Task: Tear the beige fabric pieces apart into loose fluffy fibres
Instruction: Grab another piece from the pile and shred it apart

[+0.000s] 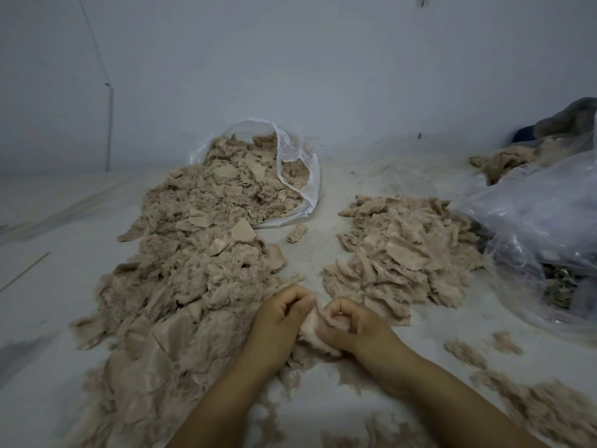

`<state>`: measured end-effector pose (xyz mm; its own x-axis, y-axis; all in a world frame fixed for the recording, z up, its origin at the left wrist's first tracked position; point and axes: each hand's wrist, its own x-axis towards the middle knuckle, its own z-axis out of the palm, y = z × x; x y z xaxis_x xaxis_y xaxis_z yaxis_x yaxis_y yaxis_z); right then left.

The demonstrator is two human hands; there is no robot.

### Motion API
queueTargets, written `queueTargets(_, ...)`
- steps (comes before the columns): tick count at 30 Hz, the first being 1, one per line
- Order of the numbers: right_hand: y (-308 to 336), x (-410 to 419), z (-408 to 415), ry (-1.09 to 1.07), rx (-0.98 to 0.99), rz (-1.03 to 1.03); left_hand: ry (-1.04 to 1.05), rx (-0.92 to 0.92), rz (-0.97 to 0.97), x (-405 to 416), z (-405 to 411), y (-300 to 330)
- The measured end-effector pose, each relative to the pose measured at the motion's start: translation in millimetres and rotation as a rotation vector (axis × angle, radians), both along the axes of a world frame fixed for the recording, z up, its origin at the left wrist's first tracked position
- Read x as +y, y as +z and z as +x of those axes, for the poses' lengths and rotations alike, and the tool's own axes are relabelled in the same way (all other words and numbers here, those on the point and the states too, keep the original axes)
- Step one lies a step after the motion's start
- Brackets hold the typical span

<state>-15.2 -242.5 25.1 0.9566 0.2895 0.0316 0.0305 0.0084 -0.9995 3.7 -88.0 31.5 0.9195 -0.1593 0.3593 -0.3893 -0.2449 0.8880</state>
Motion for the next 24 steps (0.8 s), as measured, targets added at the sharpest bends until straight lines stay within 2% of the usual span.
queueTargets(4, 4, 1, -3, -0.029, -0.12, -0.136, -0.1, 0.024, 0.04, -2, -3, 0)
queueTargets(10, 6, 0, -1, -0.173, -0.047, 0.056, 0.14, 0.028, -0.159, 3, 0, 3)
queueTargets(14, 4, -1, -2, -0.166, -0.002, 0.178, 0.005, 0.031, -0.016, 3, -3, 3)
queueTargets(16, 3, -3, 4, -0.271, -0.027, 0.155, 0.049, -0.043, 0.009, 2, -3, 4)
queueTargets(18, 3, -11, 15, -0.494, -0.097, 0.058, 0.154, -0.092, -0.01, 9, 0, 8)
queueTargets(20, 4, -21, 20, -0.652, -0.219, -0.245, 0.191, -0.138, -0.003, 18, 2, 12)
queueTargets(22, 2, -21, 17, -0.649, -0.376, -0.468, 0.186, -0.219, 0.036, 26, 4, 13)
queueTargets(24, -3, -9, 11, -0.457, -0.484, -0.507, 0.151, -0.299, 0.142, 29, 5, 12)
